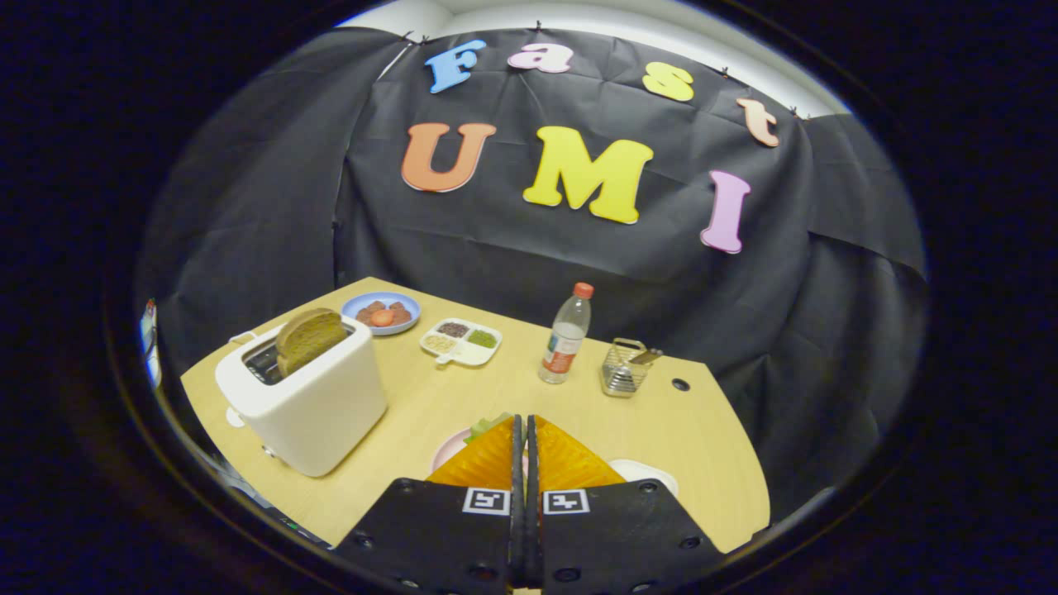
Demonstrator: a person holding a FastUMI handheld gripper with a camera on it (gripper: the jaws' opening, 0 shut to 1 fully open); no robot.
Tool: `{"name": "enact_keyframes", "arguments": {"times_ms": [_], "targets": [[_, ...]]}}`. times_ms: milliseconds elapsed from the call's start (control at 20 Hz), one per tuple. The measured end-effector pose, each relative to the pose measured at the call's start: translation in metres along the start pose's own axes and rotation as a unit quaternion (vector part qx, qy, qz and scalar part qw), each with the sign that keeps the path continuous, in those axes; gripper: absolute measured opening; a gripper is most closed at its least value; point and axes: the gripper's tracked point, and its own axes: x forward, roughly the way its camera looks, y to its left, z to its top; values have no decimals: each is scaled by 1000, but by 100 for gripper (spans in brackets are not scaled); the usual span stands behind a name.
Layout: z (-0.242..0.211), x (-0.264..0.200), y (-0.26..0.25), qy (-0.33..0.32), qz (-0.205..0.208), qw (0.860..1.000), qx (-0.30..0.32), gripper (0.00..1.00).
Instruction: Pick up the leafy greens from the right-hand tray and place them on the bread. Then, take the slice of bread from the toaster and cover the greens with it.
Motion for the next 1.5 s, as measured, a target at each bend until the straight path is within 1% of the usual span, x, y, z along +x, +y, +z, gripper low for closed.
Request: {"name": "enact_keyframes", "arguments": {"times_ms": [150, 250, 400, 500, 650, 850, 1050, 1200, 1400, 1500], "targets": [[-3, 10, 25, 3, 15, 1000, -19, 0], [-8, 23, 29, 10, 21, 1000, -7, 0], [-23, 56, 20, 35, 34, 999, 20, 0], [-33, 74, 7, 52, 34, 997, 35, 0], [-45, 99, -14, 72, 28, 995, 60, 0], [-56, 121, -34, 79, 20, 994, 74, 0], [-80, 141, -52, 104, 6, 990, 94, 0], [-98, 148, -68, 121, -8, 987, 104, 0], [-112, 147, -81, 132, -22, 984, 113, 0], [-116, 147, -83, 135, -22, 983, 118, 0]]}}
